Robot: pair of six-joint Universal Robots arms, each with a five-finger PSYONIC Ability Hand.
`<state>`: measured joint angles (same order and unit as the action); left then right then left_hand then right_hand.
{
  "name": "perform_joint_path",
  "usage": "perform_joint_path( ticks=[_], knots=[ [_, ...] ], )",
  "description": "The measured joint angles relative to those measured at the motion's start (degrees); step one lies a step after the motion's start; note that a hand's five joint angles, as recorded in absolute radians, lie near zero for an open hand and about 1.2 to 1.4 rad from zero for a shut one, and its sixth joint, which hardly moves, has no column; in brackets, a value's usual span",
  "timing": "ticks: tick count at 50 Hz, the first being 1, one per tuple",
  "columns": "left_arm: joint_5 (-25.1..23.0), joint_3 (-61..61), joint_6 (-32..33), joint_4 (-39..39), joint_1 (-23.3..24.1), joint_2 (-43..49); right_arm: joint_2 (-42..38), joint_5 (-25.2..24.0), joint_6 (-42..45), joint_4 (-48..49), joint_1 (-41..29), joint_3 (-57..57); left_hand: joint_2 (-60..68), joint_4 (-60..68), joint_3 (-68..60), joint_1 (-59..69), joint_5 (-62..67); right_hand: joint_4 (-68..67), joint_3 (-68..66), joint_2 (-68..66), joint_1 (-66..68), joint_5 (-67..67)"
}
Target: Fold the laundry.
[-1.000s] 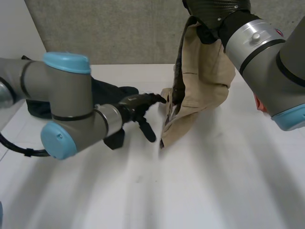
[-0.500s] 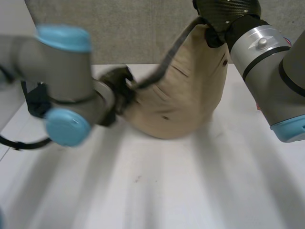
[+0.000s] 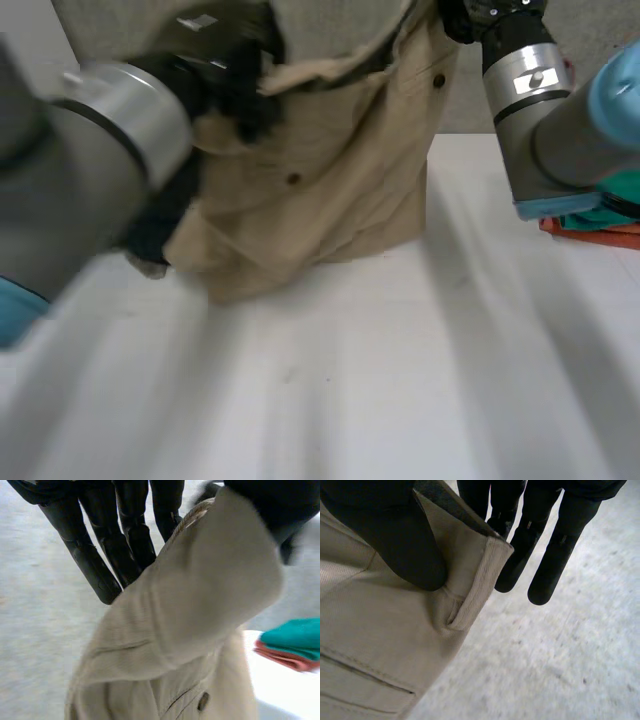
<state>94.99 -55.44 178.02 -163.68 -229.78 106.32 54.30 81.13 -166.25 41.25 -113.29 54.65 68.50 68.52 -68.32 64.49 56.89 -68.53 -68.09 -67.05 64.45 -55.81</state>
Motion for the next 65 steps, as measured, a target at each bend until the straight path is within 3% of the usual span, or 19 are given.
perform_joint_path(
  ticks=[5, 7, 8, 9, 10, 11, 12, 15, 23, 33, 42, 48, 55, 65],
  knots=[
    [3.3, 2.8, 1.7, -3.9, 8.6, 9.2, -8.5, -3.9, -5.2, 11.1, 1.4, -3.9, 0.0, 0.2, 0.0, 0.0, 0.0, 0.0, 0.0, 0.0, 0.0, 0.0],
    [4.6, 4.5, 2.0, -4.8, 10.9, 13.1, -10.7, -5.4, -6.3, 12.7, 1.9, -4.7, -1.3, -1.2, 1.3, -0.3, -0.9, 10.9, 10.9, 10.3, -8.4, 8.4],
    [5.4, 5.7, 2.0, -5.0, 12.1, 15.8, -11.6, -6.0, -6.6, 12.9, 2.2, -5.0, -8.9, -7.8, 7.8, -6.1, -6.9, 16.2, 16.3, 16.0, -13.8, 14.8],
    [5.7, 6.3, 2.0, -5.1, 12.7, 17.2, -12.6, -6.6, -6.9, 12.8, 2.6, -5.2, -10.2, -10.2, 10.2, -8.7, -9.3, 26.3, 26.5, 26.7, -25.5, 25.3],
    [5.7, 6.3, 2.0, -5.1, 12.7, 17.2, -12.6, -6.6, -6.9, 12.8, 2.6, -5.2, -10.2, -10.2, 10.2, -8.7, -9.3, 26.3, 26.5, 26.7, -25.5, 25.3],
    [6.7, 8.8, 1.6, -4.9, 14.4, 22.0, -14.5, -7.7, -7.0, 10.9, 3.6, -5.4, -33.6, -32.5, 33.2, -32.5, -30.9, 46.0, 46.0, 46.7, -44.1, 45.2],
    [6.9, 9.8, 1.4, -4.6, 14.9, 23.7, -15.0, -8.1, -6.8, 9.6, 4.1, -5.4, -44.8, -44.2, 43.4, -42.1, -42.0, 51.1, 51.0, 51.5, -49.0, 49.6],
    [6.1, 12.3, 0.7, -3.2, 16.0, 27.3, -16.1, -8.3, -5.5, 4.8, 5.8, -5.3, -56.3, -56.8, 56.0, -53.3, -53.8, 56.4, 56.2, 55.4, -52.1, 53.1],
    [1.0, 14.2, -0.1, -1.5, 14.5, 25.2, -13.9, -3.9, 1.1, -9.0, 10.6, -7.0, -56.8, -57.3, 56.4, -53.4, -54.2, 56.6, 56.2, 55.4, -52.1, 53.1],
    [-0.5, 9.5, 1.2, -4.1, 7.0, 15.6, -3.8, 2.1, 7.9, -26.5, 11.5, -8.5, -56.8, -57.3, 56.4, -53.4, -54.2, 56.6, 56.2, 55.4, -52.1, 53.1],
    [-1.2, 4.7, 9.5, -3.8, 0.1, 13.7, 6.8, 4.6, 11.5, -50.0, 8.3, -2.9, -56.9, -57.3, 56.4, -53.4, -54.2, 56.4, 56.0, 55.2, -52.0, 53.0],
    [-1.5, 0.3, 16.9, -1.6, -4.1, 15.5, 13.6, 5.5, 9.7, -63.3, 4.8, 8.5, -54.6, -55.0, 54.4, -50.8, -52.7, 51.2, 50.5, 49.3, -47.2, 48.1],
    [-4.0, -3.3, 18.8, 0.0, -5.9, 18.9, 18.9, 1.9, 10.8, -67.2, 2.0, 24.6, -45.7, -45.7, 45.7, -41.3, -43.9, 32.6, 32.0, 30.6, -27.9, 29.7],
    [-6.1, -4.0, 17.4, 0.2, -4.4, 23.2, 21.8, -1.2, 15.2, -61.3, -0.2, 41.4, -37.6, -37.4, 37.7, -33.3, -35.9, 26.3, 25.8, 24.7, -22.2, 23.8]
  ],
)
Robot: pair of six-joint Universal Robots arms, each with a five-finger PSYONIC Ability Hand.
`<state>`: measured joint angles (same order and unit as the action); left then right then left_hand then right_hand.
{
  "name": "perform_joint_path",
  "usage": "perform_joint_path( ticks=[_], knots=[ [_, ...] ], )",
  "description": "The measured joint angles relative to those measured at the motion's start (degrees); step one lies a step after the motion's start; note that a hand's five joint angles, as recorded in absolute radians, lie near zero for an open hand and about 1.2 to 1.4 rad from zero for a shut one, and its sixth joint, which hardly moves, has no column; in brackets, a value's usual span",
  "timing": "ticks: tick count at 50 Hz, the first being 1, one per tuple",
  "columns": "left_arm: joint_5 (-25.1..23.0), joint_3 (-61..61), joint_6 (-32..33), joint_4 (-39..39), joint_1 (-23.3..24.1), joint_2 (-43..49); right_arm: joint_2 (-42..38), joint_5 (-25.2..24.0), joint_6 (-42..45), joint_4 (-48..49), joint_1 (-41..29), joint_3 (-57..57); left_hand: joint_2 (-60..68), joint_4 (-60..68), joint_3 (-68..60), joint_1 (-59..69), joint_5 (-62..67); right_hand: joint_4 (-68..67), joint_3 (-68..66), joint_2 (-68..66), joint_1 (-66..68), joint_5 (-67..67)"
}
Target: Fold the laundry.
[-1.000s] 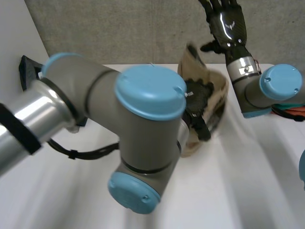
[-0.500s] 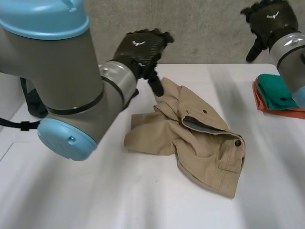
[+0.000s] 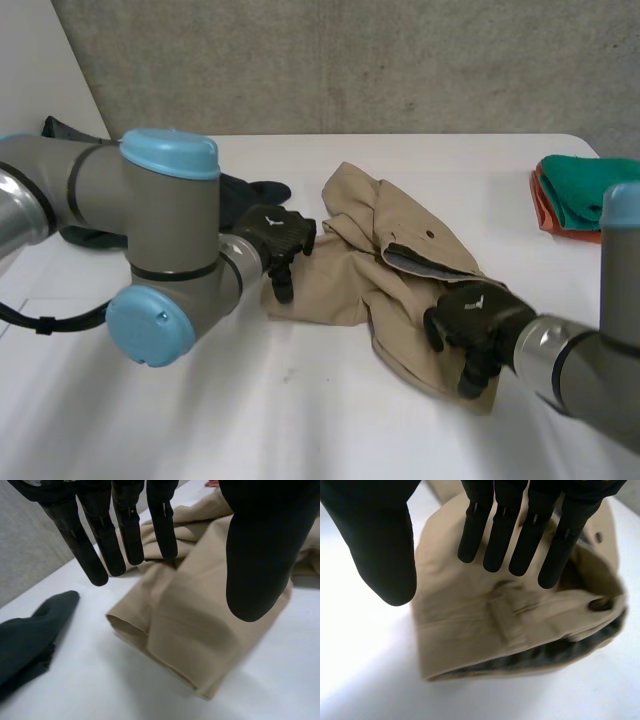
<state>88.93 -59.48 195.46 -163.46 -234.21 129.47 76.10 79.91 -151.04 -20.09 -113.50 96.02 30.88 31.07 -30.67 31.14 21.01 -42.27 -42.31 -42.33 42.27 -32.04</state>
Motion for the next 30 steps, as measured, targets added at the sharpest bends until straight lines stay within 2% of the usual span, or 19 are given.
perform_joint_path(
  ticks=[3, 6, 8, 19, 24, 26, 27, 28, 29, 30],
  knots=[
    [0.1, 0.3, -0.1, 0.0, 0.8, 1.0, 0.2, 0.5, 0.2, 2.7, -0.4, 3.3, -1.3, -1.4, 1.1, -1.6, -1.6, 2.7, 3.0, 3.0, -3.2, 2.8],
    [0.6, 0.7, -0.1, 0.0, 1.5, 2.3, 0.2, 1.5, -0.1, 6.0, -0.7, 6.2, -8.4, -9.2, 8.2, -9.2, -9.3, 13.8, 14.1, 14.4, -13.4, 14.5],
    [1.1, 1.3, 0.0, 0.0, 1.9, 3.3, 0.2, 2.4, -0.4, 8.4, -0.8, 7.8, -9.1, -9.9, 9.0, -9.5, -10.1, 16.9, 16.6, 17.2, -15.7, 17.6],
    [5.8, 6.4, 2.4, -0.1, 2.5, 8.8, 0.3, 9.1, -1.4, 22.9, -3.5, 15.0, -14.8, -15.3, 14.5, -14.7, -15.7, 19.6, 18.7, 18.6, -17.8, 21.7],
    [7.5, 9.0, 5.0, -0.2, 2.8, 10.7, 0.3, 12.1, -0.2, 28.8, -4.6, 17.1, -14.7, -15.2, 14.5, -14.6, -15.7, 19.1, 18.6, 18.5, -17.7, 19.4],
    [8.0, 9.9, 6.0, -0.1, 2.9, 11.4, 0.2, 13.2, 0.9, 31.3, -4.8, 17.7, -9.9, -10.1, 9.7, -9.1, -9.9, 12.7, 12.6, 12.7, -12.3, 12.1],
    [8.2, 10.4, 6.6, -0.1, 2.9, 11.7, 0.2, 13.8, 1.4, 32.6, -4.9, 18.0, -2.5, -3.7, 2.3, -1.7, -3.5, 8.7, 8.5, 8.5, -7.5, 8.1],
    [8.5, 10.9, 7.1, -0.1, 2.9, 12.0, 0.2, 14.5, 2.4, 34.5, -5.0, 18.3, 4.7, 3.5, -4.8, 6.6, 3.5, -3.6, -3.8, -4.2, 4.1, -4.0],
    [8.7, 11.3, 7.5, 0.0, 3.0, 12.2, 0.2, 15.0, 3.0, 35.6, -5.0, 18.5, 16.1, 14.6, -14.7, 19.5, 14.5, -10.4, -10.4, -11.3, 12.0, -10.5],
    [8.8, 11.5, 7.7, 0.0, 3.0, 12.3, 0.3, 15.4, 3.6, 36.8, -5.0, 18.6, 19.8, 18.4, -19.7, 23.6, 18.1, -15.2, -15.2, -16.2, 16.6, -15.1]
  ],
)
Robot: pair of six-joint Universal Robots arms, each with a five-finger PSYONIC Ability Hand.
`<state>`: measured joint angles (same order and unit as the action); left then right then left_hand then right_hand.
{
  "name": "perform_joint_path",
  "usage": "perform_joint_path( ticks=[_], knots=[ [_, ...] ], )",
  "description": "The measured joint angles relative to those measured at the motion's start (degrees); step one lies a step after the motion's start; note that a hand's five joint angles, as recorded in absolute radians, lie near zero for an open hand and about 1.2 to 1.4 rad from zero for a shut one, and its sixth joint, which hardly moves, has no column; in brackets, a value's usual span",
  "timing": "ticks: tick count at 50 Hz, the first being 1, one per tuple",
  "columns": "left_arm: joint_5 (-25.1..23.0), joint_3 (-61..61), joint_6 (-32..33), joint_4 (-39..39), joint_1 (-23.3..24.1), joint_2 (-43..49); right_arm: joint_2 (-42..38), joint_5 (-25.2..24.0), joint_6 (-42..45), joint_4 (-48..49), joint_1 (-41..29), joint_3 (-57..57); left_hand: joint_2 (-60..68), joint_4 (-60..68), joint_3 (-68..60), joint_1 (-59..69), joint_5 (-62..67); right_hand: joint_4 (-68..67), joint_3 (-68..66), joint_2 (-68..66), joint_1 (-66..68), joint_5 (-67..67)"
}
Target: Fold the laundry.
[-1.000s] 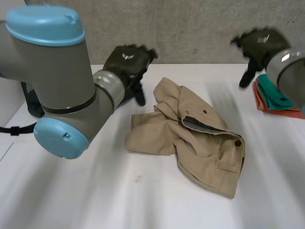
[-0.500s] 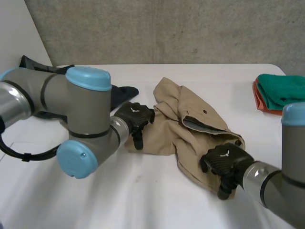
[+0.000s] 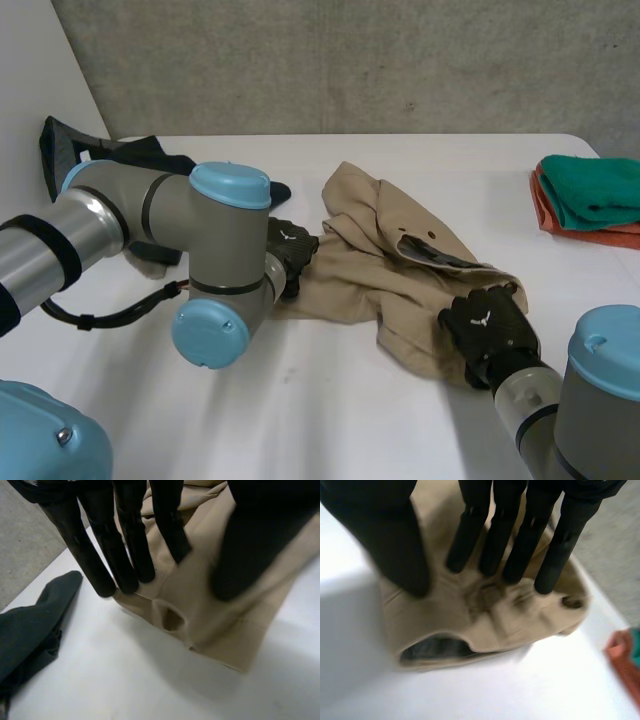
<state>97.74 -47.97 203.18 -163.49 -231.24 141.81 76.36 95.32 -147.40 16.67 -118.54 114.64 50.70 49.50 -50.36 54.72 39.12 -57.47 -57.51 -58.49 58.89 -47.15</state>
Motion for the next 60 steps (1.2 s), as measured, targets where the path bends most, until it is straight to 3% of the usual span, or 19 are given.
perform_joint_path(
  ticks=[1, 3, 11, 18, 26, 35, 39, 47, 53, 60],
  knots=[
    [0.2, 0.3, 0.4, 0.1, 0.0, 0.0, 0.1, 0.6, 1.1, 1.7, -0.1, 0.0, 12.2, 13.4, -12.1, 11.6, 13.3, -3.1, -3.1, -3.1, 2.2, -3.1],
    [0.5, 0.6, 0.6, 0.3, 0.0, -0.8, 0.4, 1.3, 2.9, 3.7, -0.1, -0.3, 16.7, 17.9, -16.7, 12.4, 17.1, -10.4, -9.9, -8.9, 7.1, -10.1],
    [1.2, -2.4, -0.9, 1.6, -1.2, -14.0, 7.1, 1.2, 6.3, 3.4, 2.2, -8.5, 17.6, 19.0, -17.6, 12.4, 17.3, -10.7, -10.2, -8.9, 7.1, -10.1],
    [-1.2, -7.3, -1.8, 2.6, -4.3, -30.9, 12.0, -4.1, 2.9, -10.0, 5.8, -19.8, 17.7, 19.0, -17.6, 12.4, 17.3, -10.4, -9.5, -8.3, 6.6, -9.8],
    [-7.0, -12.0, 0.5, 2.6, -5.5, -34.2, 11.6, -12.9, -7.8, -28.9, 7.6, -22.4, 17.7, 19.0, -17.6, 12.4, 17.3, 26.1, 26.4, 28.0, -28.2, 26.9],
    [-5.3, -11.3, 2.5, 1.4, -7.5, -26.5, 11.3, -17.4, -14.5, -32.4, 3.3, -12.9, 17.7, 19.0, -17.6, 12.4, 17.3, 35.8, 35.8, 35.9, -36.8, 37.5],
    [-3.0, -7.9, 2.7, 1.2, -8.4, -22.1, 10.5, -16.0, -17.2, -24.4, -3.0, -6.2, 17.7, 19.2, -17.6, 12.4, 17.3, 37.5, 38.0, 37.3, -38.7, 39.3],
    [-2.4, -3.8, 2.1, 1.5, -8.7, -20.0, 3.4, -7.0, -21.5, -8.7, -13.2, -3.5, 17.7, 19.2, -17.8, 12.4, 17.3, 37.3, 37.8, 37.3, -38.5, 37.9],
    [-2.6, -3.5, 1.9, 1.5, -8.6, -20.4, -4.2, -1.0, -22.0, -3.5, -18.4, -6.5, 17.7, 19.2, -17.8, 12.4, 17.3, 34.3, 33.9, 37.0, -35.3, 32.9],
    [-2.6, -3.8, 1.8, 1.5, -8.6, -20.6, -10.1, 1.8, -21.4, -1.3, -20.8, -9.8, 17.7, 19.2, -17.8, 12.4, 17.3, 27.2, 27.4, 28.2, -28.6, 26.7]
  ],
)
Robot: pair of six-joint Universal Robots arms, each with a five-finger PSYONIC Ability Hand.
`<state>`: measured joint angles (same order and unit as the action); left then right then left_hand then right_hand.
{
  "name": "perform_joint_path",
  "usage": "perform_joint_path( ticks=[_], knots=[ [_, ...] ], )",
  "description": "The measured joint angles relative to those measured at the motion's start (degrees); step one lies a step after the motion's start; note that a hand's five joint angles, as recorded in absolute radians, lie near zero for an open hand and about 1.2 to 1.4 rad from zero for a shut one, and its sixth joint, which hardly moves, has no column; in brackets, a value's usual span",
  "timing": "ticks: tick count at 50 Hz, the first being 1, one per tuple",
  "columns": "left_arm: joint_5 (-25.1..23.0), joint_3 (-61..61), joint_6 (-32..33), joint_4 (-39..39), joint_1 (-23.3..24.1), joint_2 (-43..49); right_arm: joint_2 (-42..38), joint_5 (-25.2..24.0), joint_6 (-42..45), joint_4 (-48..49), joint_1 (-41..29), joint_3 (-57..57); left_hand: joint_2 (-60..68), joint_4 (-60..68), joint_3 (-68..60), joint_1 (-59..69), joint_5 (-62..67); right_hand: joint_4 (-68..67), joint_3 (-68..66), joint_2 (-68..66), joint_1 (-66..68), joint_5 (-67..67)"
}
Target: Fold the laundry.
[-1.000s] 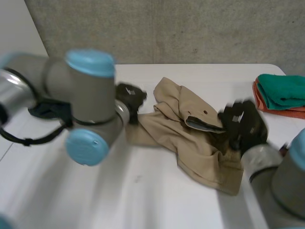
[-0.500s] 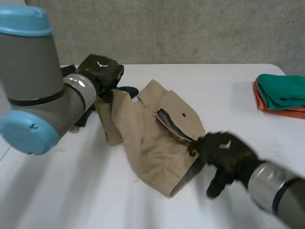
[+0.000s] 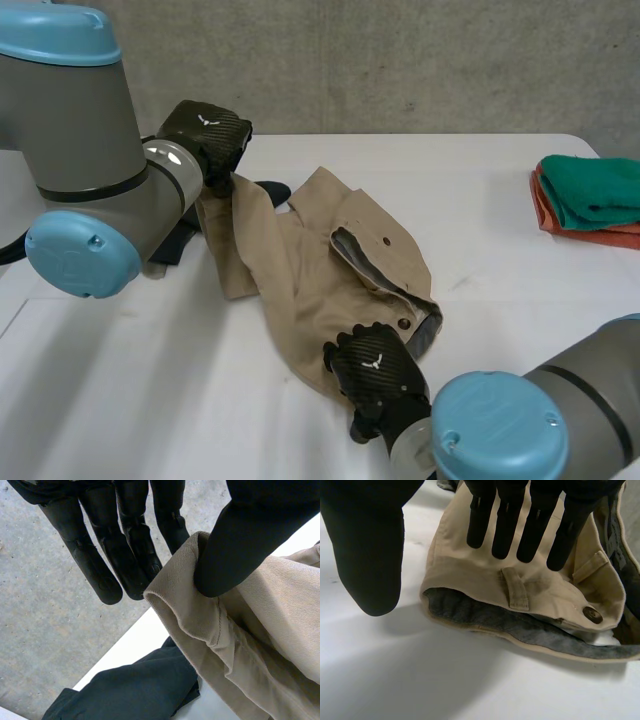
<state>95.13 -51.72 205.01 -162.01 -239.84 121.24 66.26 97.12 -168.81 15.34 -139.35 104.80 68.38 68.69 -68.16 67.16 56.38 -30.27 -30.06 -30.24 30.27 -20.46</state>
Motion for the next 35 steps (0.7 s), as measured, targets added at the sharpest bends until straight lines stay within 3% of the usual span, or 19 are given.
perform_joint_path(
  ticks=[5, 10, 13, 16, 19, 23, 35],
  knots=[
    [0.1, -0.3, -0.1, 0.0, 0.0, -0.1, -2.2, 1.0, 0.6, 2.5, -0.4, -1.2, 0.0, 0.0, 0.0, 0.0, 0.0, -7.6, -7.9, -8.0, 7.9, -7.5],
    [0.2, -0.8, -0.3, 0.0, 0.0, -0.5, -3.5, 1.7, 2.5, 6.8, -0.1, -1.8, 0.0, 0.0, 0.0, 0.0, 0.0, -25.0, -25.7, -25.8, 25.5, -24.3],
    [0.2, -1.4, -0.5, 0.0, -0.1, -0.9, -4.1, 2.0, 3.7, 8.6, 0.2, -2.0, 0.0, 0.0, 0.0, 0.0, 0.0, -30.3, -30.3, -30.5, 29.5, -29.6],
    [0.1, -2.0, -0.6, 0.0, -0.1, -1.5, -4.5, 2.0, 4.7, 9.3, 0.5, -2.2, 0.0, 0.0, 0.0, 0.0, 0.0, -27.1, -27.2, -26.8, 26.7, -26.9],
    [0.1, -2.6, -0.7, 0.0, -0.2, -2.1, -4.6, 2.0, 5.3, 8.9, 0.8, -2.6, 0.0, 0.0, 0.0, 0.0, 0.0, -13.6, -13.6, -12.5, 12.6, -13.2],
    [0.0, -3.1, -0.8, -0.1, -0.2, -2.6, -4.0, 1.7, 4.9, 6.3, 1.1, -2.9, 0.0, 0.0, 0.0, 0.0, 0.0, -5.0, -4.9, -5.0, 4.9, -3.8],
    [0.2, -3.0, -0.7, -0.2, -0.2, -2.0, -2.2, 0.4, -0.2, -1.4, 0.5, -3.5, 0.0, 0.0, 0.0, 0.0, 0.0, -1.8, -2.0, -1.5, 2.1, 0.1]
  ],
)
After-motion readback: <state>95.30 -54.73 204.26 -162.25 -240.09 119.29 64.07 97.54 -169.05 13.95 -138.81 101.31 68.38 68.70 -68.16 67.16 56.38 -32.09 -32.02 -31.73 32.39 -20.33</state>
